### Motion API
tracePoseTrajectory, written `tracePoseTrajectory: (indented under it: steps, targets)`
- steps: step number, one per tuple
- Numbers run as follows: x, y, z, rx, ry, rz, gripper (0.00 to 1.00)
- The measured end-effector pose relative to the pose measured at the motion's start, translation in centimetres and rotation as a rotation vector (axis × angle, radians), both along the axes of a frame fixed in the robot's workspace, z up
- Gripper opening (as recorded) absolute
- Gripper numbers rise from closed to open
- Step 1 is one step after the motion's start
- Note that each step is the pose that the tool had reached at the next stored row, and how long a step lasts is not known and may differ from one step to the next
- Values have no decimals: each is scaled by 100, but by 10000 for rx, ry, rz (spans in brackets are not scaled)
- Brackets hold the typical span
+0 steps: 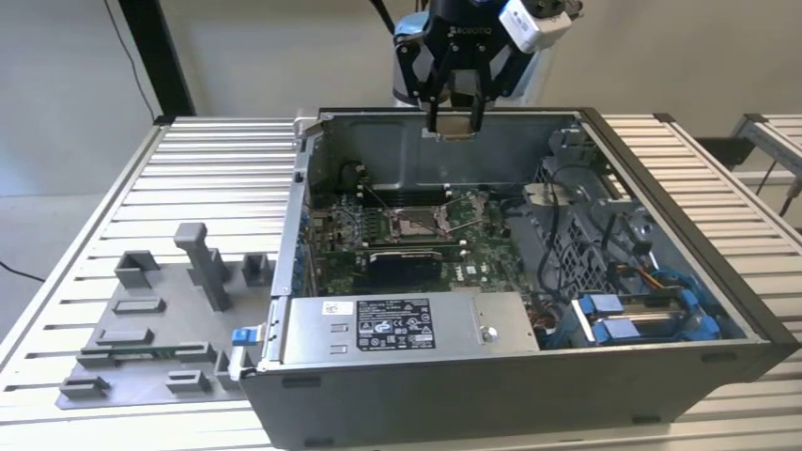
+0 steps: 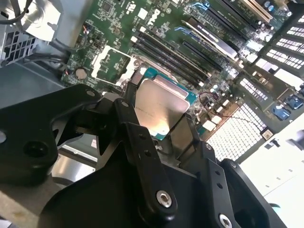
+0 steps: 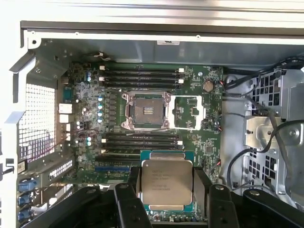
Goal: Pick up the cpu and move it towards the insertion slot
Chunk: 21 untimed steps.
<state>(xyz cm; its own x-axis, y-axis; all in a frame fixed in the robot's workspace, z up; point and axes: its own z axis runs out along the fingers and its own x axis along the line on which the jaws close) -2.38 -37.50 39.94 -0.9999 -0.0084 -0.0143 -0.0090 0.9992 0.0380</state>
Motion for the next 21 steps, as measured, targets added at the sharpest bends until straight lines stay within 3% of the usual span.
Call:
tracePoseTrajectory:
  steps: [4,9,12,17,21]
  targets:
    - [12,13,0,0,0,0,0]
    - [107,35,-1,1,0,1,0]
    - [113,114,-3,-1,0,0,0]
    - [91,303,-9,1,0,0,0]
    - [-27,363,-13,1,-5,-1,0]
